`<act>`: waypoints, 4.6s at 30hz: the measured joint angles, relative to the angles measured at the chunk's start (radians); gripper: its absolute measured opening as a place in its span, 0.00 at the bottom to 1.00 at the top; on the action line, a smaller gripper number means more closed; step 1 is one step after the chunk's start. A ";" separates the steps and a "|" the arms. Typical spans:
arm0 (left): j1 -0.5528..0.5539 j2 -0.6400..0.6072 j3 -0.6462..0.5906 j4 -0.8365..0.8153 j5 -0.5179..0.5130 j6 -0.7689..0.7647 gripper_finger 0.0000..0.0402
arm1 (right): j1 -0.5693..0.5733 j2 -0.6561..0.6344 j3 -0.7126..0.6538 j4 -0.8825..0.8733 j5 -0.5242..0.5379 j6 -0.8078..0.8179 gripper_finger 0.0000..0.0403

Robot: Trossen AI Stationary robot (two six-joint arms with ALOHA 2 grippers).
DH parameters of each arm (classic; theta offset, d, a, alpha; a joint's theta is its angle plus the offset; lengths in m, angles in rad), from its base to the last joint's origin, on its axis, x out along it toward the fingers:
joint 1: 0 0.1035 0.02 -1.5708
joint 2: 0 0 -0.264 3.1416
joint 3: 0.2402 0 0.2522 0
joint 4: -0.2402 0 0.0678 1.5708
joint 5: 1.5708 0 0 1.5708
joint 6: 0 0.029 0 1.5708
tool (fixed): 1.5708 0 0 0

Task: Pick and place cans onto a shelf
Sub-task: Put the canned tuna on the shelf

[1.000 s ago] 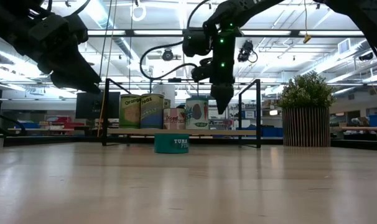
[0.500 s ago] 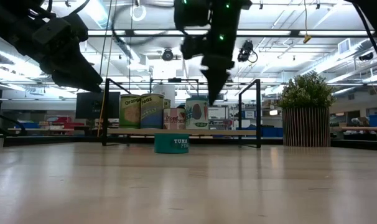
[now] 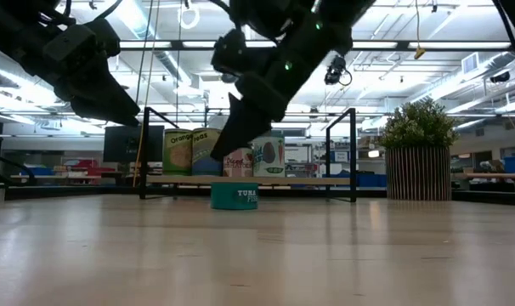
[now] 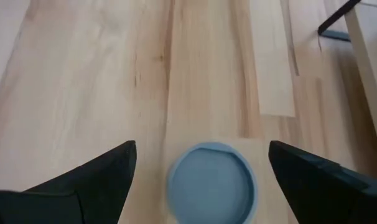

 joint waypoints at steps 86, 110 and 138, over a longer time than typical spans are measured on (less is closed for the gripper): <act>0.001 0.000 0.000 0.003 -0.066 0.000 0.71 | -0.561 -0.270 -0.146 0.374 0.052 0.101 0.76; 0.000 0.000 0.000 -0.005 -0.010 0.013 0.71 | -0.606 -0.062 0.073 -0.029 0.162 0.267 0.76; 0.000 0.000 0.000 0.001 -0.014 0.015 0.71 | -0.591 -0.063 0.068 -0.079 0.131 0.246 0.76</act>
